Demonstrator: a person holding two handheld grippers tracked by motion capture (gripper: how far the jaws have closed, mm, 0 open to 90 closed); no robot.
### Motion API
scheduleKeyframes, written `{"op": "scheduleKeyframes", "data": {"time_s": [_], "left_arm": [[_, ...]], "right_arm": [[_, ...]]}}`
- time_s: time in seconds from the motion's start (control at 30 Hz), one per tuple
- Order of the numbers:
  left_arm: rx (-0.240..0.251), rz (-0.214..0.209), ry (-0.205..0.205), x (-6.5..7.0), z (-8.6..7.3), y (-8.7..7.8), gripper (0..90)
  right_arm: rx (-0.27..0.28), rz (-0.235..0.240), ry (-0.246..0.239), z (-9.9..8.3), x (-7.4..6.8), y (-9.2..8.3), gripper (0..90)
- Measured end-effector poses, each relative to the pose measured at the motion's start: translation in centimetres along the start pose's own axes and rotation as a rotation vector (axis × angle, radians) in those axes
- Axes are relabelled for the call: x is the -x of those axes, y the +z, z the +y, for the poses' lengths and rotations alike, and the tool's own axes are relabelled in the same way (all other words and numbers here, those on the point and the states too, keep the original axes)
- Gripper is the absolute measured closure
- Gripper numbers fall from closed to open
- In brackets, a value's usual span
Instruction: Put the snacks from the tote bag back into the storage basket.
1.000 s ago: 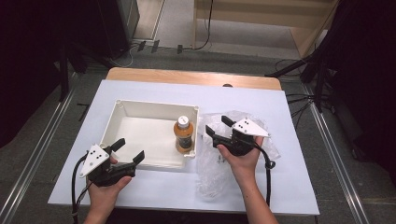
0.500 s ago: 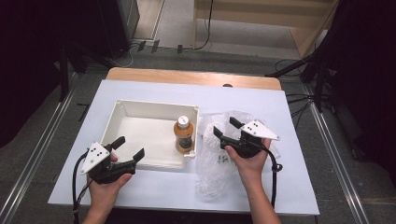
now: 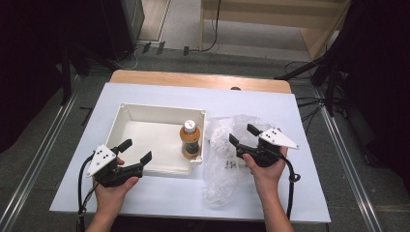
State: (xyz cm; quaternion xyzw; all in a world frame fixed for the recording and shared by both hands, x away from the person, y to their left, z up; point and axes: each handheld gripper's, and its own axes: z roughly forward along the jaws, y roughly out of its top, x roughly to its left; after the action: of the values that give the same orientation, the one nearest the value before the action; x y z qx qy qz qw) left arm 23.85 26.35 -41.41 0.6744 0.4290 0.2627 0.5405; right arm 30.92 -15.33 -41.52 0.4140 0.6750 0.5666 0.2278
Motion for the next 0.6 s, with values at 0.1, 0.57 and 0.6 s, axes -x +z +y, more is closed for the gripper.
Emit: {"op": "scheduleKeyframes", "data": {"time_s": [0.1, 0.57, 0.6], "left_arm": [[0.001, -0.002, -0.005, 0.1, 0.0, 0.2, 17.8], [0.003, -0.011, -0.008, 0.1, 0.3, 0.8, 17.8], [0.003, -0.011, -0.009, 0.1, 0.3, 0.8, 17.8]], "right_arm": [[0.003, -0.007, 0.002, -0.1, 0.3, -0.3, 23.7], [0.003, -0.047, 0.017, -0.8, 1.6, -2.2, 23.6], [0.003, -0.051, 0.019, -0.8, 1.6, -2.3, 23.7]]}}
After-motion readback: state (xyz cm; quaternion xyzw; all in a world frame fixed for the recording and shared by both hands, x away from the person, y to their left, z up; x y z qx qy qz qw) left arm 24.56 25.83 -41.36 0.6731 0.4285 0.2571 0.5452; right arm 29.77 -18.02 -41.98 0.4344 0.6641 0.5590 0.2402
